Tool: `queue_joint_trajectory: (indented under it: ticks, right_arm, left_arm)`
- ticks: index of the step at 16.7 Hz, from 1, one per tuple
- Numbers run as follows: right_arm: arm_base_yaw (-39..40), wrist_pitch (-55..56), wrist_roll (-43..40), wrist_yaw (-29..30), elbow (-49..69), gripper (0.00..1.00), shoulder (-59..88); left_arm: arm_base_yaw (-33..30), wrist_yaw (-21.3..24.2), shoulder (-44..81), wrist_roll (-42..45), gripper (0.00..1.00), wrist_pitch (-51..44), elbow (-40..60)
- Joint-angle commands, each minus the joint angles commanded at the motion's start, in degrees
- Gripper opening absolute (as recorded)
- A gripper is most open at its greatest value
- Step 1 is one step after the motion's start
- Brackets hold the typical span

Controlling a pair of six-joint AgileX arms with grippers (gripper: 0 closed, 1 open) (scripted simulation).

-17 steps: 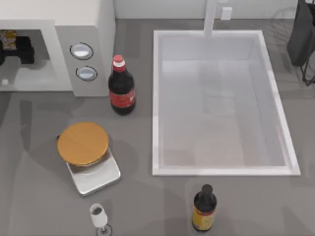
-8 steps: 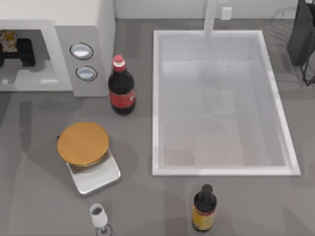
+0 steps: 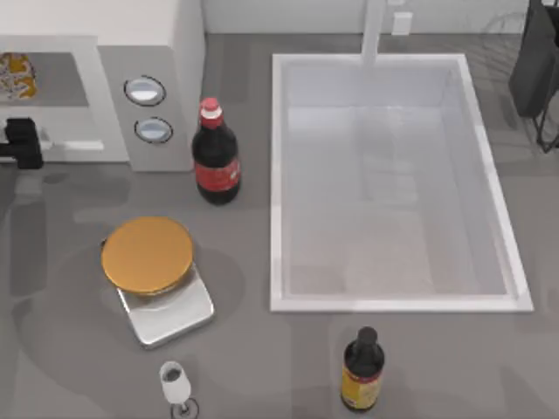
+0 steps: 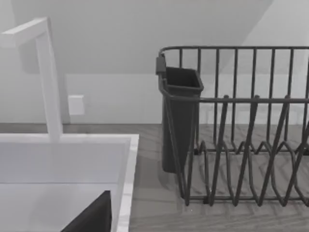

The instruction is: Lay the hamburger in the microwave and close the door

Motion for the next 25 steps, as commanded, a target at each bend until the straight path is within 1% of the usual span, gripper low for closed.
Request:
queue_joint_trajectory:
  ticks: [5,8,10,16,18,20,25]
  right_arm:
    - [0.0,0.0,0.0,0.0,0.0,1.0,0.0]
    - [0.0,0.0,0.0,0.0,0.0,1.0,0.0]
    - [0.0,0.0,0.0,0.0,0.0,1.0,0.0]
    - [0.0,0.0,0.0,0.0,0.0,1.0,0.0]
    - [0.0,0.0,0.0,0.0,0.0,1.0,0.0]
    - [0.0,0.0,0.0,0.0,0.0,1.0,0.0]
    - [0.0,0.0,0.0,0.0,0.0,1.0,0.0]
  left_arm:
    - [3.03,2.62,-8.82,1.31,1.0,7.56,-16.63]
    - [4.33,3.73,-12.49,1.86,1.0,10.77,-23.64]
    - [4.76,4.11,-13.72,2.05,1.0,11.85,-26.0]
    - [4.51,4.06,-13.66,2.02,1.0,11.71,-26.09]
    - [4.52,4.04,-15.09,2.01,1.0,9.79,-25.58]
    - [4.52,4.0,-17.93,2.0,1.0,5.95,-24.59]
    - [4.52,3.85,-28.12,1.93,1.0,-7.77,-21.08]
